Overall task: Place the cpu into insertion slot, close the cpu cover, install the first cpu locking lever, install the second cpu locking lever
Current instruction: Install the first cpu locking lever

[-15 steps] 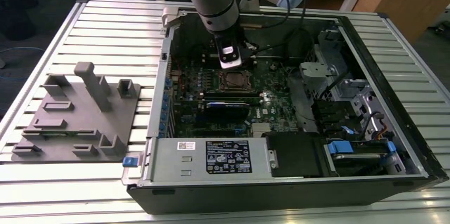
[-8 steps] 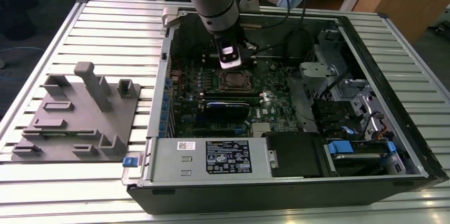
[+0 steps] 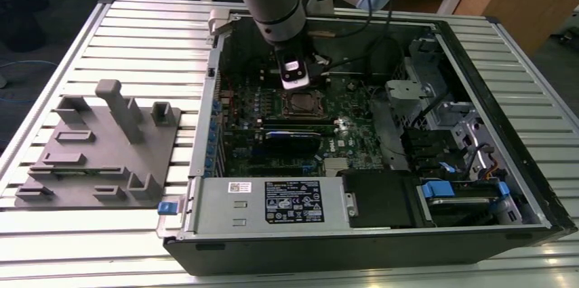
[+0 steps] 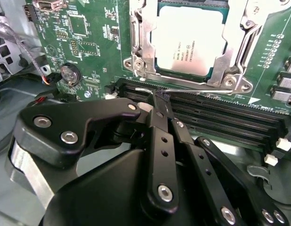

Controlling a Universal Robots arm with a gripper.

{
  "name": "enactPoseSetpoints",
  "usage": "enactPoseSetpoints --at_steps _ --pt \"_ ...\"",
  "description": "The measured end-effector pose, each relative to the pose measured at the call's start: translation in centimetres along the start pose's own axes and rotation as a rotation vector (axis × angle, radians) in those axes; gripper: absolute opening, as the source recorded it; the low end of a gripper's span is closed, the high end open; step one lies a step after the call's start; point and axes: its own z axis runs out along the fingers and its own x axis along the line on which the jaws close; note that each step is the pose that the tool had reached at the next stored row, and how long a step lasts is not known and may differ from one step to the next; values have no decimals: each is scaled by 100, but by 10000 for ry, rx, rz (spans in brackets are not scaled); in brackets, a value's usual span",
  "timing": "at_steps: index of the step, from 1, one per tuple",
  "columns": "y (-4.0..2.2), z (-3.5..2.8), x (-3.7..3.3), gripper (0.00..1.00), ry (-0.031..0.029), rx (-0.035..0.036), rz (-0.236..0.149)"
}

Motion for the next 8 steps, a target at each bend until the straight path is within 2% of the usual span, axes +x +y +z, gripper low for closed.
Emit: enactPoseSetpoints --at_steps 8 --pt "-8 12 10 10 -7 -4 -13"
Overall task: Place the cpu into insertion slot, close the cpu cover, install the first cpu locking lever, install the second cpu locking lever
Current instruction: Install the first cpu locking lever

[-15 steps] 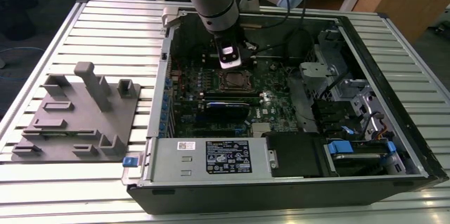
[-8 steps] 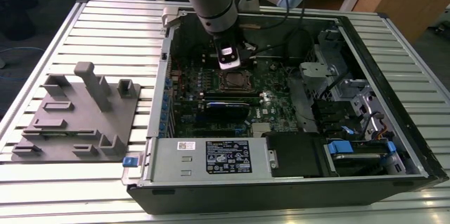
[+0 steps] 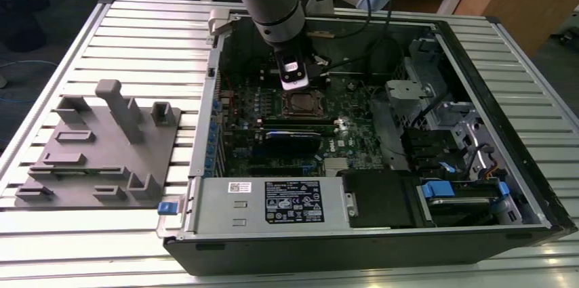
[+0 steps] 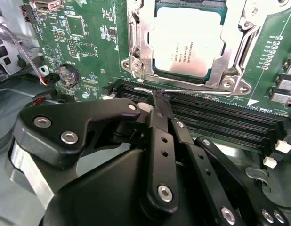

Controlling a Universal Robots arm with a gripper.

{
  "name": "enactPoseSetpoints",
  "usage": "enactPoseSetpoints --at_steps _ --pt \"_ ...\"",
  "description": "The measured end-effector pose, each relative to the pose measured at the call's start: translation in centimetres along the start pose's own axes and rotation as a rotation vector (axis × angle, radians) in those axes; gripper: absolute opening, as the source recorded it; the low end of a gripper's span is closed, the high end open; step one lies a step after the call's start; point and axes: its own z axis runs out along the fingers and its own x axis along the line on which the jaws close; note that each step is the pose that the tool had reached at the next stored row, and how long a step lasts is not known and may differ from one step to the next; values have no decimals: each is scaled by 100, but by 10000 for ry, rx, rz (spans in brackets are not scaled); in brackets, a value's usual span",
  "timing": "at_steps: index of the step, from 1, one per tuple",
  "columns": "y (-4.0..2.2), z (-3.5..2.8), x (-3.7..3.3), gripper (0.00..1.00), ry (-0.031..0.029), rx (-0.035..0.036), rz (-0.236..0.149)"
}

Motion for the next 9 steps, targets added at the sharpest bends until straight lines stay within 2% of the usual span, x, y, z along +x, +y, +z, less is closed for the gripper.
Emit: enactPoseSetpoints --at_steps 3,9 --pt "0 2 -1 10 -11 15 -7" --pt "-1 6 -2 10 -68 140 -60"
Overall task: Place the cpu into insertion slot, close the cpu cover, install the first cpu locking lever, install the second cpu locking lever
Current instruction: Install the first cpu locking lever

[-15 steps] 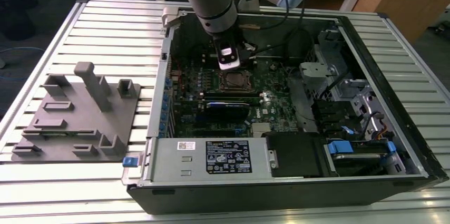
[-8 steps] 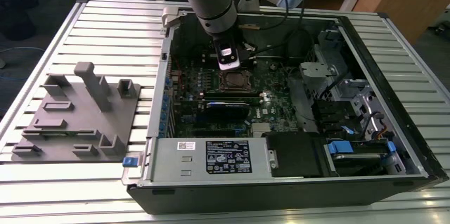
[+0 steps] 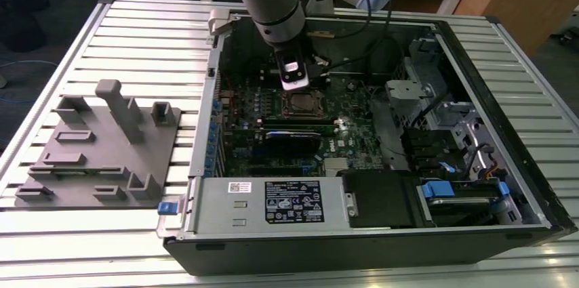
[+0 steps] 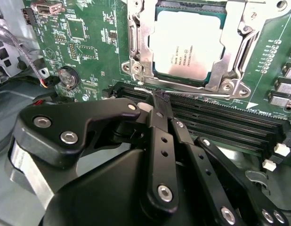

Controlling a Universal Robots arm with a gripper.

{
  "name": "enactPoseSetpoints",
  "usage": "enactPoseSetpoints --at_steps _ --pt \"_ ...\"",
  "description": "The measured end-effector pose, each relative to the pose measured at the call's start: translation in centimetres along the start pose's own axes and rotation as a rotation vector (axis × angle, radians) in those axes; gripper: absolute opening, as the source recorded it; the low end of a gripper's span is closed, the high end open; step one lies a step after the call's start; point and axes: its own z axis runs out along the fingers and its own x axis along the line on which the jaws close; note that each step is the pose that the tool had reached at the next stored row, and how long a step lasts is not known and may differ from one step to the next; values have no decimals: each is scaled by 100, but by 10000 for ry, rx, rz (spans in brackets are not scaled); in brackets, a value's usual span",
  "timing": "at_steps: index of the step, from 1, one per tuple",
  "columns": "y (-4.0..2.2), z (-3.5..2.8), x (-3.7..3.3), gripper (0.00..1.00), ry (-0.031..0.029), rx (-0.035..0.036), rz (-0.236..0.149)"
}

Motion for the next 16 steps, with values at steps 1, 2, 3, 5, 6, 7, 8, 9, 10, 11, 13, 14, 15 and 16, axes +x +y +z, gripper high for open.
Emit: enactPoseSetpoints --at_steps 1,2,3,5,6,7,8,9,10,11,13,14,15,16 --pt "-1 3 0 10 -6 15 -7" --pt "-2 6 1 10 -8 21 -10" --pt "-3 9 2 10 -10 24 -11" --pt "-4 11 3 10 -15 38 -15" --pt "-5 12 3 10 -18 45 -18" --pt "-5 13 3 10 -24 53 -23" --pt "-4 14 3 10 -32 65 -29" --pt "-4 14 3 10 -42 87 -38" --pt "-4 13 3 10 -58 124 -52" --pt "-4 14 2 10 -79 167 -71" --pt "-5 15 2 10 -112 237 -103" --pt "-6 17 3 10 -112 239 -103" --pt "-7 21 4 10 -112 240 -104" --pt "-9 25 5 10 -111 241 -104"
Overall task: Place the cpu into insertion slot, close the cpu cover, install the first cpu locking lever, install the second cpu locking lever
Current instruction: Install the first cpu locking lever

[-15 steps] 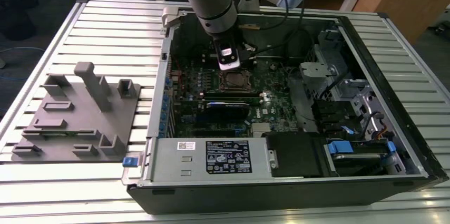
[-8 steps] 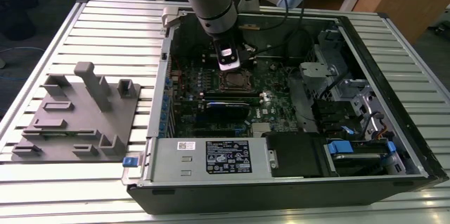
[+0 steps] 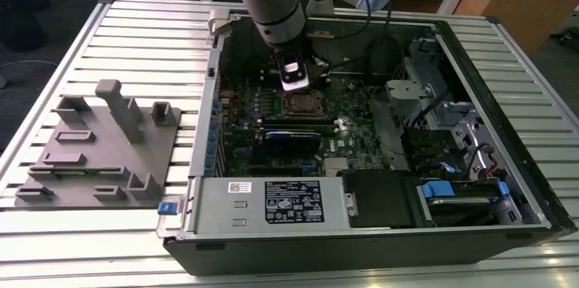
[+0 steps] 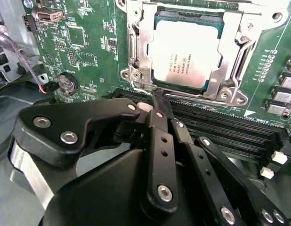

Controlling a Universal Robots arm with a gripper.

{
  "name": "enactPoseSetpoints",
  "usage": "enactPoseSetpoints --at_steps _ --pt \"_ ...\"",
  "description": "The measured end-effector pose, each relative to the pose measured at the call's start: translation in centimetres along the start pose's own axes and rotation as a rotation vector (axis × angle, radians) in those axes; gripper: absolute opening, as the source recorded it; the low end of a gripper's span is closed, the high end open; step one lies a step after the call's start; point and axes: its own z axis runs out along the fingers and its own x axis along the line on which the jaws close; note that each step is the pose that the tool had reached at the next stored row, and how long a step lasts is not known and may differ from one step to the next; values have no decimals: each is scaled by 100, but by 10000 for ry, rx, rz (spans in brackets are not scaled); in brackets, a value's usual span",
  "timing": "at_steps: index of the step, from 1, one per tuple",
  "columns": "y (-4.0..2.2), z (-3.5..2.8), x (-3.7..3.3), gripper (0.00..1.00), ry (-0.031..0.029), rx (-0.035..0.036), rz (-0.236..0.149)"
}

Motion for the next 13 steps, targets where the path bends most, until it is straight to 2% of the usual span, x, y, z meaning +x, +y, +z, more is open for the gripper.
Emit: enactPoseSetpoints --at_steps 6,13 --pt "-1 8 0 10 3 -8 5" --pt "33 40 -73 10 20 -46 20"
